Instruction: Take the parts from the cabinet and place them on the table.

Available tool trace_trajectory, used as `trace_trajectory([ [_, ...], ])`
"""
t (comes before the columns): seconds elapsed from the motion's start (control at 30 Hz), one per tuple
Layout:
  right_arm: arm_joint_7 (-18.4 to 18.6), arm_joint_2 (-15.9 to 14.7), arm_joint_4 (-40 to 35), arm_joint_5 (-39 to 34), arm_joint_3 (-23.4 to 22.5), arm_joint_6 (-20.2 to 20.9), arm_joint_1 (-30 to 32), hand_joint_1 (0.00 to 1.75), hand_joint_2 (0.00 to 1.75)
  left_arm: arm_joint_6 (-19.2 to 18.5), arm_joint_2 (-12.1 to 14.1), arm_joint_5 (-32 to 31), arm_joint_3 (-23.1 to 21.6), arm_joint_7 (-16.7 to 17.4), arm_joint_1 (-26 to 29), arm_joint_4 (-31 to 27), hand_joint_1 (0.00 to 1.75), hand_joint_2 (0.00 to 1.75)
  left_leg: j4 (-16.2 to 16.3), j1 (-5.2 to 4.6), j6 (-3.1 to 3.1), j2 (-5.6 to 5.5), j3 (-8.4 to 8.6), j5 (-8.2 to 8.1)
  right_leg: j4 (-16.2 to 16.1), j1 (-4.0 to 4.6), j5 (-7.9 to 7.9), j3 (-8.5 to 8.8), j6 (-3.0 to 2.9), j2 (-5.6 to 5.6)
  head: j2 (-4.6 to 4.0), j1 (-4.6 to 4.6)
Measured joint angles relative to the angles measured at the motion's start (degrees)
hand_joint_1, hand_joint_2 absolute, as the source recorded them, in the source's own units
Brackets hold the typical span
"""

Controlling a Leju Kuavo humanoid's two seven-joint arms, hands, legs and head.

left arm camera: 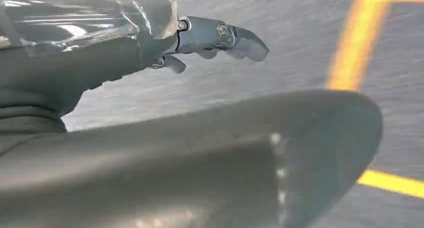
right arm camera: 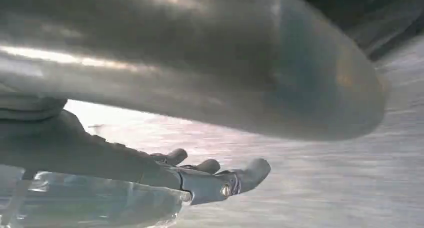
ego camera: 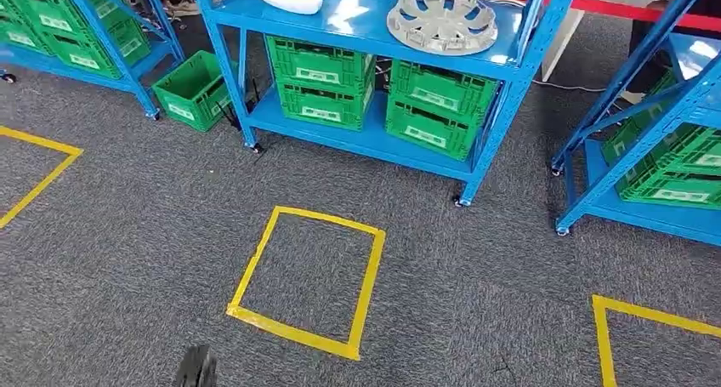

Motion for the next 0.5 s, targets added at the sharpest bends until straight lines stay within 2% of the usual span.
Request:
trace_trajectory([
  [0.03,0.0,-0.2,1.1,0.0,0.0,0.0,1.0,0.00,0.00,0.0,0.0,0.0,0.0,0.0,-0.7,-1.0,0.00,0.00,0.0,-0.03,0.02,-0.26,0.04,-0.05,2.7,0.00,-0.44,-1.71,0.33,0.00,0.00,0.02],
  [0.07,0.0,-0.2,1.6,0.0,0.0,0.0,1.5,0.00,0.00,0.0,0.1,0.0,0.0,0.0,-0.9,-1.5,0.00,0.00,0.0,-0.03,-0.04,-0.44,0.17,-0.15,2.1,-0.02,0.35,-1.83,0.87,0.00,0.00,0.00],
  [0.1,0.0,-0.4,1.7,0.0,0.0,0.0,1.3,0.00,0.00,0.0,0.1,0.0,0.0,0.0,-0.8,-1.6,0.00,0.00,0.0,-0.02,-0.15,-0.51,0.35,-0.29,-1.4,-0.08,2.20,-0.53,1.58,-0.01,0.00,0.04],
  [0.13,0.0,-0.4,1.6,0.0,0.0,0.0,0.5,0.00,0.00,0.0,0.0,0.0,0.0,0.0,-0.1,-1.5,0.00,0.00,0.0,-0.02,-0.33,-0.51,0.61,-0.46,-6.9,-0.20,4.68,2.01,2.23,-0.04,0.00,0.02],
  [0.17,0.0,-0.5,0.9,0.0,0.0,0.0,-0.5,0.00,0.00,0.0,-0.1,0.0,0.0,0.1,0.7,-0.8,0.00,0.00,0.0,-0.02,-0.54,-0.41,0.89,-0.66,-12.7,-0.24,6.80,4.84,2.56,-0.10,0.00,0.02],
  [0.2,-0.1,-0.5,0.0,0.0,0.0,0.0,-1.9,0.00,0.00,0.0,-0.1,0.0,0.0,0.1,2.0,0.3,0.00,0.00,0.0,-0.10,-0.80,-0.15,0.90,-0.88,-16.4,-0.19,7.95,6.50,2.12,-0.21,-0.02,0.04],
  [0.23,-0.1,-0.5,-1.4,0.0,0.0,0.0,-3.4,0.00,0.00,0.0,-0.1,0.0,0.0,0.2,3.5,1.7,0.00,0.00,0.2,-0.48,-1.19,0.09,0.58,-1.43,-16.7,0.01,8.67,7.18,1.39,-0.24,0.00,-0.02],
  [0.27,-0.2,-0.4,-3.1,0.0,0.0,0.0,-5.1,0.00,0.00,0.0,-0.2,0.0,0.0,0.2,5.3,3.4,0.00,0.00,0.2,-0.38,-1.41,0.10,0.74,-1.54,-16.5,0.13,8.59,7.19,0.79,-0.24,0.00,-0.09],
  [0.33,-0.2,-0.3,-7.0,0.0,0.0,0.0,-8.6,0.00,0.00,0.0,-0.3,0.0,0.0,0.2,8.6,7.4,0.00,0.00,0.2,-0.28,-1.86,0.38,0.97,-1.71,-16.6,0.29,8.61,7.16,0.09,-0.10,0.00,-0.04],
  [0.37,-0.2,0.0,-8.8,0.0,0.0,0.0,-10.2,0.00,0.00,0.0,-0.1,0.0,0.0,0.3,10.3,9.1,0.00,0.00,0.5,-0.10,-2.23,0.55,1.07,-2.16,-16.9,-0.52,8.85,7.47,-0.30,0.13,0.00,-0.02],
  [0.4,-0.3,-0.1,-11.1,0.0,0.0,0.0,-12.1,0.00,0.00,0.0,-0.3,0.0,0.0,0.3,12.3,11.3,0.00,0.00,2.7,-0.04,-2.58,0.91,0.33,-3.54,-16.9,-0.56,8.64,7.69,-0.58,0.35,0.00,-0.29],
  [0.43,-0.3,-0.1,-12.7,0.0,0.0,0.0,-13.5,0.00,0.00,0.0,-0.2,0.0,0.0,0.3,13.5,12.9,0.00,0.00,6.2,0.09,-2.83,1.03,-1.43,-5.52,-16.9,-0.54,8.53,7.85,-0.76,0.42,0.00,-0.31],
  [0.5,-0.3,-0.1,-16.1,0.0,0.0,0.0,-15.8,0.00,0.00,0.0,0.0,0.0,0.0,0.3,15.9,16.7,0.00,0.00,16.3,0.17,-3.36,1.15,-6.88,-9.83,-16.9,-0.41,8.34,7.96,-1.00,0.81,0.00,-0.28],
])
